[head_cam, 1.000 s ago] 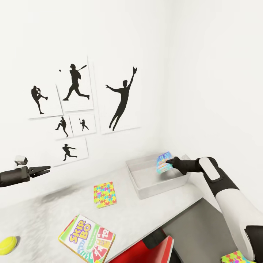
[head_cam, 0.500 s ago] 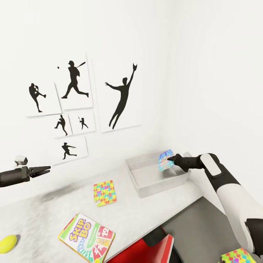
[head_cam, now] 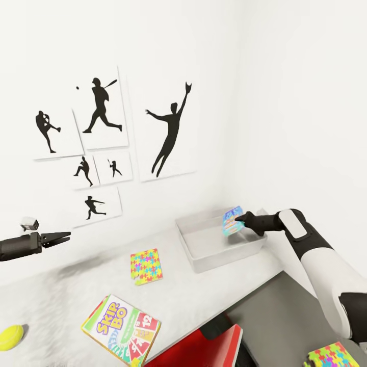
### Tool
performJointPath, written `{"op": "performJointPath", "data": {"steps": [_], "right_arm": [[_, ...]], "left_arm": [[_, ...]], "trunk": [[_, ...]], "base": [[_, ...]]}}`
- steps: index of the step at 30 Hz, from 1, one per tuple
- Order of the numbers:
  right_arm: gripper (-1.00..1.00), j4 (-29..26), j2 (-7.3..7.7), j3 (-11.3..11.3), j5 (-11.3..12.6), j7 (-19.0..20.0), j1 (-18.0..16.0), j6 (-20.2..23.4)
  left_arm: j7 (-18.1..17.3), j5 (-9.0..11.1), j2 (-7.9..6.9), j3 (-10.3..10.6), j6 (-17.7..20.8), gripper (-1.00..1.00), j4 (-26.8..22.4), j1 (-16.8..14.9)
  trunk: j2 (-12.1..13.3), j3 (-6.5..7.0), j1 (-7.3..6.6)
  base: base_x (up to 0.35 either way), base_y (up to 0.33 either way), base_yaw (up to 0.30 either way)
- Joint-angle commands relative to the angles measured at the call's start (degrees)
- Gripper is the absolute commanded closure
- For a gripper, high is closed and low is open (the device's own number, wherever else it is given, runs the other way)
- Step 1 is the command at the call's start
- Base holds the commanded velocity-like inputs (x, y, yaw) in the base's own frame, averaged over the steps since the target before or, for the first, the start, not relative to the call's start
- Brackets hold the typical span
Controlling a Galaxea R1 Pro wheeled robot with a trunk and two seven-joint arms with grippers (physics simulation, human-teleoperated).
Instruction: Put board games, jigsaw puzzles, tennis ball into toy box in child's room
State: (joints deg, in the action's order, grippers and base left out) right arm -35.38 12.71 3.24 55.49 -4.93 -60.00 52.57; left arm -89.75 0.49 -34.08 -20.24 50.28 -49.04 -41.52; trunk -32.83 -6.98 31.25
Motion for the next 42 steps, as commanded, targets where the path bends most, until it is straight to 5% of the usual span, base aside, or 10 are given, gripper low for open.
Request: {"op": "performJointPath", "data": {"steps": [1, 42], "right_arm": [[1.0, 0.0, 0.06, 0.3, 0.4, -0.5, -0.2, 0.1], [1.0, 0.9, 0.01, 0.5, -1.0, -0.5, -2.7, 0.2]], "left_arm": [[-0.2, -0.1, -0.01, 0.0, 0.6, -1.0, 0.0, -0.1], [-0.2, 0.0, -0.02, -0.1, 0.5, -1.0, 0.0, -0.1]], "trunk": [[-0.1, -0.21, 0.02], [-0.1, -3.99, 0.02]], "base": [[0.0, 0.0, 0.0], [0.0, 0.0, 0.0]]}}
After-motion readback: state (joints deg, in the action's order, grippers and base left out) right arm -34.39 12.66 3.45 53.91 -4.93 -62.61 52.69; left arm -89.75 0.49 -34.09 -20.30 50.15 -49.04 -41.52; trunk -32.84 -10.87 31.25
